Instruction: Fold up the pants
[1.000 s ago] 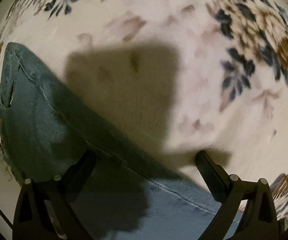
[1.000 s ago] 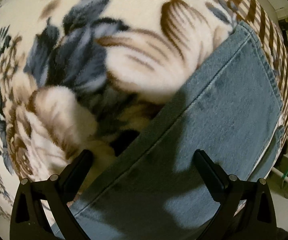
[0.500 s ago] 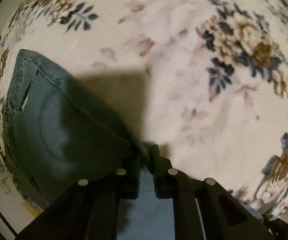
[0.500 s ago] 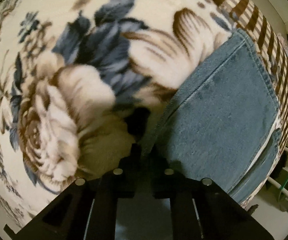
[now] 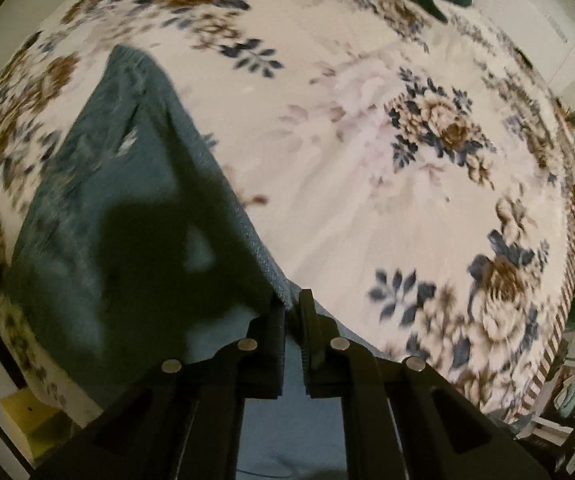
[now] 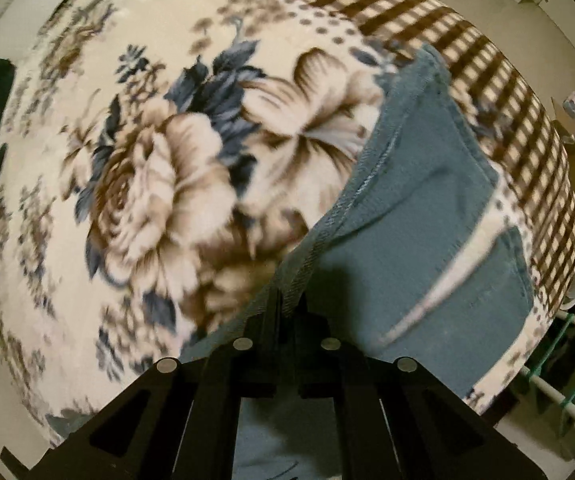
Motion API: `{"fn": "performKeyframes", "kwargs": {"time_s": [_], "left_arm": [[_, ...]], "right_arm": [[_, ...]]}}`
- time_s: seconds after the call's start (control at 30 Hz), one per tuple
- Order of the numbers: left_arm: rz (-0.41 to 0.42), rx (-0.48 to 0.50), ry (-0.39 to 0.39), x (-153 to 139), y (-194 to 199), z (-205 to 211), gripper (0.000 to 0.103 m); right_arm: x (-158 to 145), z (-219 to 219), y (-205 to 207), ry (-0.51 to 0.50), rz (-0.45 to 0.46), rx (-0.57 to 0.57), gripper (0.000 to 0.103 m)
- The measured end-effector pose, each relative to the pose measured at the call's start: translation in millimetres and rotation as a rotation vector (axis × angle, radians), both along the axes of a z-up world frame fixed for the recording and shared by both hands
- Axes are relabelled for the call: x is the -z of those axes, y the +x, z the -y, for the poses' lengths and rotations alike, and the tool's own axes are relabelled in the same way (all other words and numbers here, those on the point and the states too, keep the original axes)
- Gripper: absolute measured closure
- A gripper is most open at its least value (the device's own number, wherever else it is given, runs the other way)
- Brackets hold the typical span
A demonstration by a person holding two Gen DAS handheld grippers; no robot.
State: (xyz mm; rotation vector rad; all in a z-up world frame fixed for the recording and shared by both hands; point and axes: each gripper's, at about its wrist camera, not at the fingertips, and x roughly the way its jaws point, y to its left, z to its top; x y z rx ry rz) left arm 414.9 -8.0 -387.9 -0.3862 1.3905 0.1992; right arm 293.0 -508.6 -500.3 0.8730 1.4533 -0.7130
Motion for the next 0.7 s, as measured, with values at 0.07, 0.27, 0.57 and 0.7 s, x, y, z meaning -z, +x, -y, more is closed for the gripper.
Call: {"fn": "performKeyframes", "kwargs": {"time_s": [0.07,0.27,0.57,0.7], "left_arm": [[0.02,-0.02,-0.003,-6,-18,-11,0.099],[0.048,-0.075,-0.004,-13,-114,-24,0.1],[0.016,-0.13,0.01,60,-189,-28,0.1],[0.042,-0.139,0.024,77,-196,-27,0.1]], "right_arm": [[-13,-2,-23,0.012,0.028,-0.007,0.098],[-34,-8,-99,0.056,0.065,-0.062,0.098],[9,-33,-163,0.105,0.023,-0.166,0.098],[33,-37,-174,0.108,0.001,-0.177,0.098]]}}
